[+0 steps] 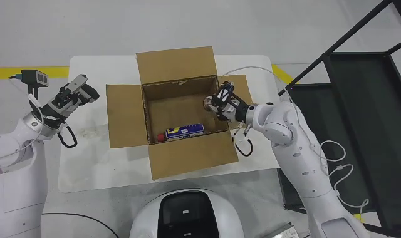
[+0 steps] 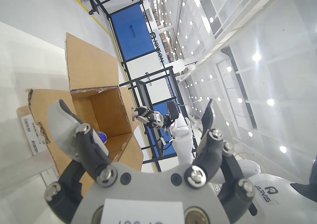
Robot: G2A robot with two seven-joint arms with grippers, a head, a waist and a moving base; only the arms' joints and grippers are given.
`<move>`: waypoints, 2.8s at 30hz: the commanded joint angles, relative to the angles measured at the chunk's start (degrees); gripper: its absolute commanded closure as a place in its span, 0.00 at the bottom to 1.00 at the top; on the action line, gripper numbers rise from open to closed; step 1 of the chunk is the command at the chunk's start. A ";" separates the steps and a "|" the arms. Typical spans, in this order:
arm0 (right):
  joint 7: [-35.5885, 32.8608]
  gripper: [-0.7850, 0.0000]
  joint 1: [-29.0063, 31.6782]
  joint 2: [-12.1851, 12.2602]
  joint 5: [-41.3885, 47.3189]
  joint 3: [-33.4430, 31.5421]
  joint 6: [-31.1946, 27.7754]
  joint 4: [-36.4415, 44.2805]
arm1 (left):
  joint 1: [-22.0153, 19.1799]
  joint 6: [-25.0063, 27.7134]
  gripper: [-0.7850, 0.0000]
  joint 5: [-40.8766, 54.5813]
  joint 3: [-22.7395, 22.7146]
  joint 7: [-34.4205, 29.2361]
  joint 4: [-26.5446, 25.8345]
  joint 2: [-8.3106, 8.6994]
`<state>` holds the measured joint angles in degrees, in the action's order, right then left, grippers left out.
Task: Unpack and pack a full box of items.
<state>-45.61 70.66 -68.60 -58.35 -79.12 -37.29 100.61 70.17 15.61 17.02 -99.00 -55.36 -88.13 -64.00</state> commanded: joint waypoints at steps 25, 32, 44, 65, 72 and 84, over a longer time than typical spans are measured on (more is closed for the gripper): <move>4.52 1.00 17.77 4.22 1.22 -23.47 2.83 -8.73 | 0.00 0.00 0.00 0.00 0.00 0.00 0.00 0.00; 7.32 1.00 14.82 4.27 -0.73 -20.22 5.06 -17.46 | 0.00 0.00 0.00 0.00 0.00 0.00 0.00 0.00; 13.95 1.00 6.57 4.17 -6.56 -15.05 10.74 -30.85 | 0.00 0.00 0.00 0.00 0.00 0.00 0.00 0.00; 16.89 0.00 0.03 3.64 -5.57 -10.01 15.42 -39.99 | 0.00 0.00 0.00 0.00 0.00 0.00 0.00 0.00; 13.78 0.00 5.76 4.86 -2.98 -15.23 14.72 -28.79 | 0.00 0.00 0.00 0.00 0.00 0.00 0.00 0.00; 12.57 0.00 15.22 5.77 6.54 -21.01 10.79 -2.19 | 0.00 0.00 0.00 0.00 0.00 0.00 0.00 0.00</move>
<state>-32.98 85.84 -62.84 -52.23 -100.51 -25.82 96.50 70.17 15.61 17.02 -99.00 -55.36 -88.13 -64.00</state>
